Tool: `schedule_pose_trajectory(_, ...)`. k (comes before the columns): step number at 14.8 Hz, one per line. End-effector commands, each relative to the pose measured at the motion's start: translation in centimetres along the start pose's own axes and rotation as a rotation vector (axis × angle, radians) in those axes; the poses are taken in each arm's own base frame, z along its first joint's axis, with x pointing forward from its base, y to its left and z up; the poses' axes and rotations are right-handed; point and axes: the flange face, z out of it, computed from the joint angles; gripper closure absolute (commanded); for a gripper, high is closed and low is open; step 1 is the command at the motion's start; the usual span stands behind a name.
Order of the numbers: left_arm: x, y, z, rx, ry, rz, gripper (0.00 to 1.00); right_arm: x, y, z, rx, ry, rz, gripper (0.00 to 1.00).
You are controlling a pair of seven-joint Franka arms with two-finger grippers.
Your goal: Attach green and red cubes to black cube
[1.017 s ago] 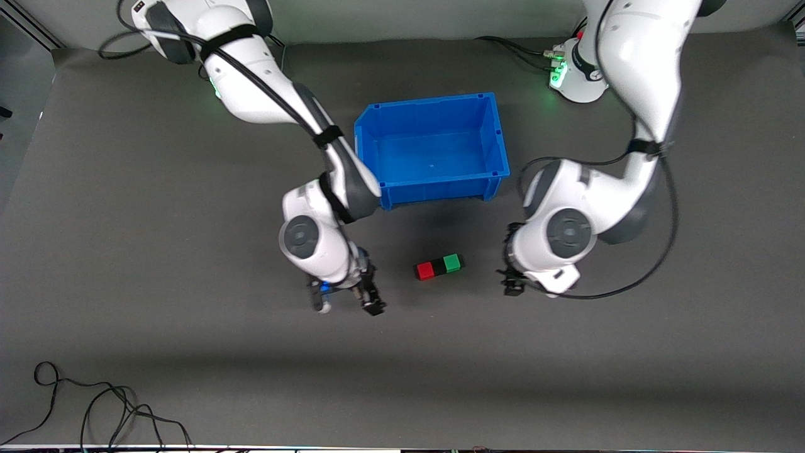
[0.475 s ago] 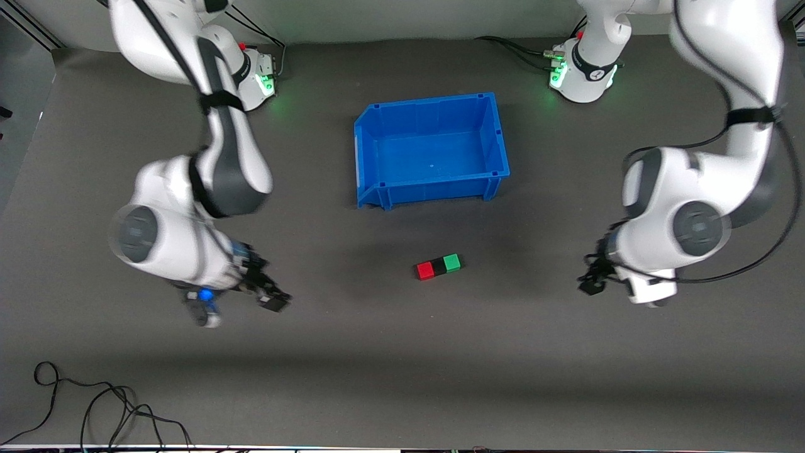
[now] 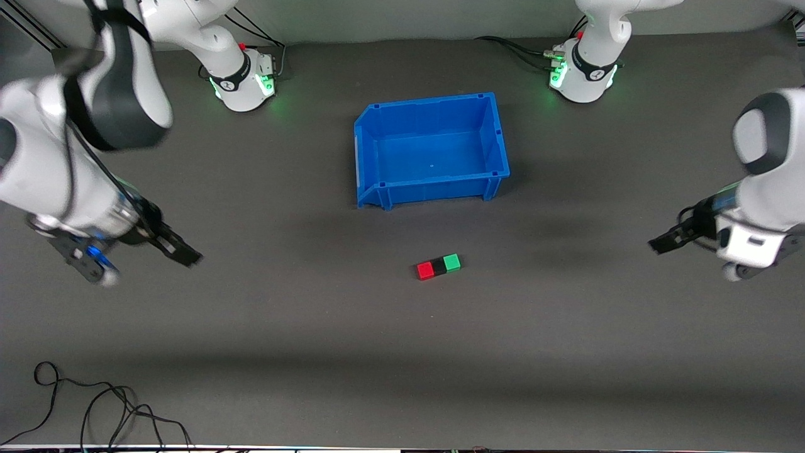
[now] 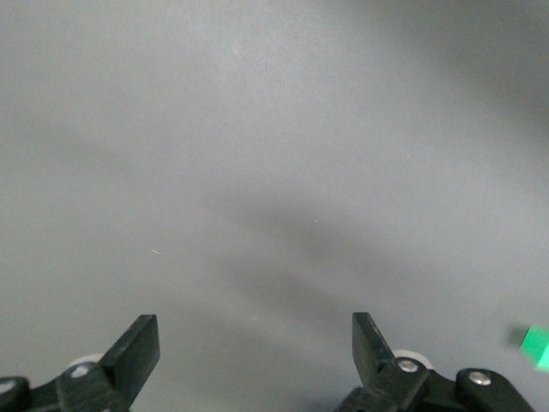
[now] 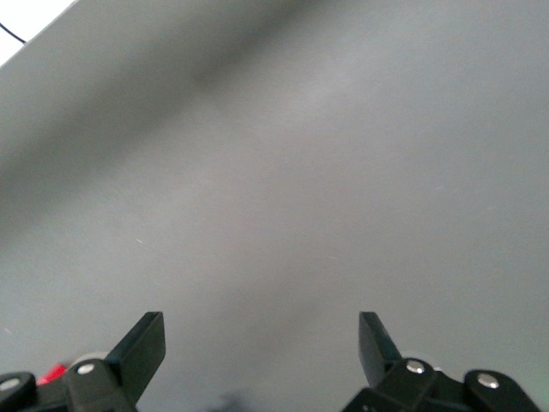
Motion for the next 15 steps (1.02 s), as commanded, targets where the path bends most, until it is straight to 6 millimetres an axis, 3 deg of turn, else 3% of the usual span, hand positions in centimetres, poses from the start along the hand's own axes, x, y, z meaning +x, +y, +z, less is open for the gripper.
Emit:
schedule_pose_trajectory(1,-1.9,-0.7,-3.7,-0.019,0.042,0.197,0.0,-0.1,4.6,-3.1,-0.014,0.023,-0.128,0.0)
schedule_pose_trajectory(4,-1.9,-0.1,-7.5,-0.03,0.096,0.252,0.0,2.4,8.6,-5.1,-0.009,0.052,-0.295,0.0)
schedule_pose_trajectory(8,-2.7,0.3,-12.0,-0.013,0.075,0.285,0.0,3.9,10.4,-7.4,0.001,0.092,-0.447,0.0)
schedule_pose_trajectory(12,-3.4,1.4,-12.2,0.032,0.074,0.325,0.03,3.6,11.1,-9.0,-0.026,0.025,-0.518,0.0)
schedule_pose_trajectory(15,-3.4,1.5,-12.4,0.024,0.075,0.328,0.01,4.2,11.9,-8.7,-0.022,0.016,-0.592,0.0)
